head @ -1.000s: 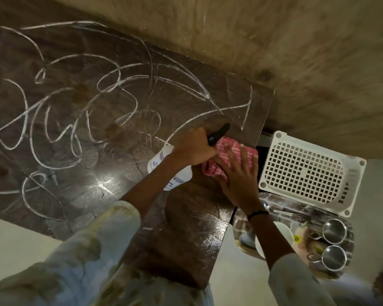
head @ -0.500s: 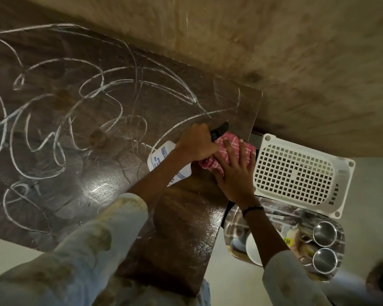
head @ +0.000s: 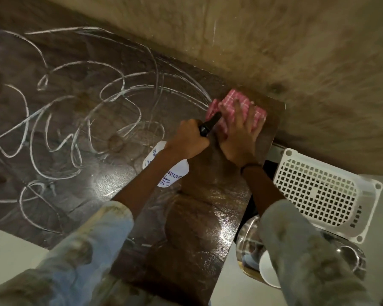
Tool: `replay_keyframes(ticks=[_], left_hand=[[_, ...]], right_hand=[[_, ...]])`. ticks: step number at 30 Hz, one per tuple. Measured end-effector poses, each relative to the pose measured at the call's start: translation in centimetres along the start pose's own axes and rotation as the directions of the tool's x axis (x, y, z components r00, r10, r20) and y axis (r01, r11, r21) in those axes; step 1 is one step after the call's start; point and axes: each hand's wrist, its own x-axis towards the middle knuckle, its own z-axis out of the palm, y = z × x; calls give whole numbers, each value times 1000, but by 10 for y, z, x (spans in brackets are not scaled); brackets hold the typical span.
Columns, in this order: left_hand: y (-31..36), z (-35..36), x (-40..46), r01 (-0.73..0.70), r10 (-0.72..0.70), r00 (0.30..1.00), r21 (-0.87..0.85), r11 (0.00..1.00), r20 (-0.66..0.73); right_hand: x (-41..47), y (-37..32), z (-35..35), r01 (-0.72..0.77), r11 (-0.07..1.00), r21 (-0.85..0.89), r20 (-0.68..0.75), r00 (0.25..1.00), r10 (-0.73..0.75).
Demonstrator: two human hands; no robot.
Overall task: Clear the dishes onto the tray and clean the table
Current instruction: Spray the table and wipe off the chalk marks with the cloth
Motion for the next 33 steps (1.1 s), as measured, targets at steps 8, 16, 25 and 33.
replay_keyframes(ticks=[8, 16, 25, 33], left_hand=[[-11, -16, 4, 10, -11, 1000, 21, 1000, 22], [-33, -32, 8, 46, -47, 999, 44, 998, 25], [-26, -51, 19, 60, -65, 997, 89, 994, 49], [-32, -65, 26, 59, -63, 997, 91, 994, 40]], right_hand=[[-40, 54, -9, -80, 994, -78, 24, 996, 82], [27, -12, -4, -105, 994, -24, 40, 994, 106], [-21, 13, -8, -58, 996, -63, 44, 997, 61], [17, -1, -15, -135, 989, -53, 84, 987, 139]])
